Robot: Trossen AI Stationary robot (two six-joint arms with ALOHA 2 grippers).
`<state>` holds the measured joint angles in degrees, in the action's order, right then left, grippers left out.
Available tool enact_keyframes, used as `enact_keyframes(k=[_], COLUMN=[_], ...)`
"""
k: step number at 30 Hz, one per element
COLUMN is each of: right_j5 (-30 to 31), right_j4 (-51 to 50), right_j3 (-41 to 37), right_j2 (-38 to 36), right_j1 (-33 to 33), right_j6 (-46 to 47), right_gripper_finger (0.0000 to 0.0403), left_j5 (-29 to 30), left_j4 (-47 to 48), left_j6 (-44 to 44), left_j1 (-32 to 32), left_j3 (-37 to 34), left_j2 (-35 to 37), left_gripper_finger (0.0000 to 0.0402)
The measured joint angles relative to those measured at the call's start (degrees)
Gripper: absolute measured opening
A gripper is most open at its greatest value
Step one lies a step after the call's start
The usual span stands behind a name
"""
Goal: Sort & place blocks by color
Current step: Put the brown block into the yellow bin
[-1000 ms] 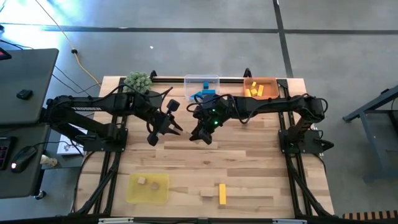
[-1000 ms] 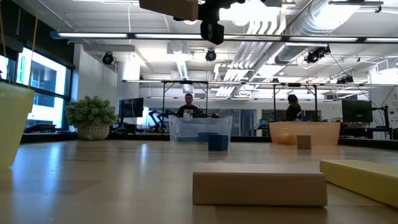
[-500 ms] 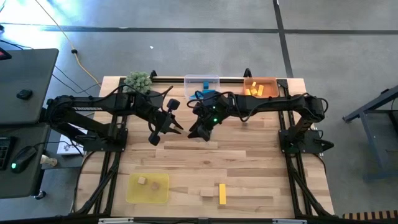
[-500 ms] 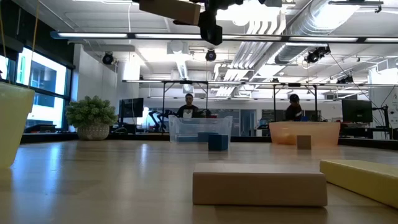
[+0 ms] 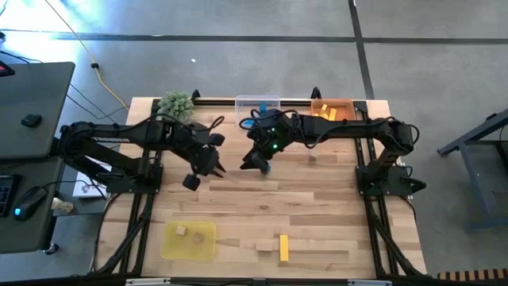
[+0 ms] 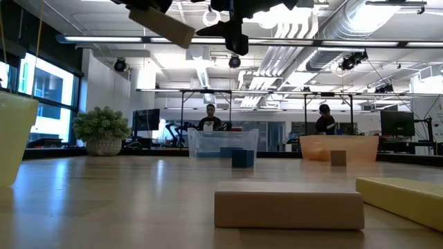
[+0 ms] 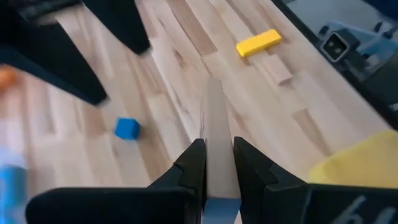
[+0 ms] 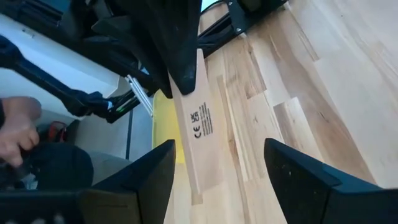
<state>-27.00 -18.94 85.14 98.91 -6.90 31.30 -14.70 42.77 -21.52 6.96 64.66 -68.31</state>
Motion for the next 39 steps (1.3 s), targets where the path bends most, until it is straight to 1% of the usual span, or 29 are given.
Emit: enact_keyframes(k=[5, 7, 10, 14, 17, 23, 28, 34, 39], right_j5=[-2.88, -3.7, -3.95, -5.32, -6.21, -6.67, -6.69, -6.67, -6.68], right_j4=[-0.07, -0.33, -1.73, -3.95, -5.33, -7.15, -8.33, -9.33, -9.33], right_j3=[0.0, 0.0, 0.0, 0.0, 0.02, 0.0, 0.0, 0.0, 0.0], right_j2=[0.0, 0.0, 0.0, 0.0, 0.0, 0.0, 0.0, 0.0, 0.0], right_j1=[-0.67, -0.98, -1.29, -1.39, -1.39, -1.37, -1.37, -1.37, -1.35], right_j6=[-3.04, -4.13, -5.89, -8.39, -10.23, -13.26, -15.23, -16.38, -16.38], right_gripper_finger=[0.0233, 0.0233, 0.0233, 0.0233, 0.0233, 0.0233, 0.0233, 0.0233, 0.0233], left_j5=[2.19, 3.63, 4.22, 11.25, 15.46, 25.1, 32.41, 38.03, 40.28], left_j4=[3.47, 3.41, 2.45, 0.84, -0.54, -0.18, 0.32, 0.38, 0.51], left_j6=[8.93, 12.18, 17.72, 26.53, 34.26, 49.65, 64.22, 82.11, 93.86], left_j1=[-3.01, -4.65, -7.5, -12.64, -16.61, -26.68, -36.3, -46.63, -53.61], left_j3=[-0.03, -0.65, -3.07, -6.11, -7.48, -9.91, -12.81, -15.91, -16.83], left_j2=[0.04, 0.16, 1.71, 4.07, 6.52, 9.39, 9.81, 9.84, 9.56], left_gripper_finger=[0.0038, 0.0038, 0.0038, 0.0038, 0.0038, 0.0038, 0.0038, 0.0038, 0.0038])
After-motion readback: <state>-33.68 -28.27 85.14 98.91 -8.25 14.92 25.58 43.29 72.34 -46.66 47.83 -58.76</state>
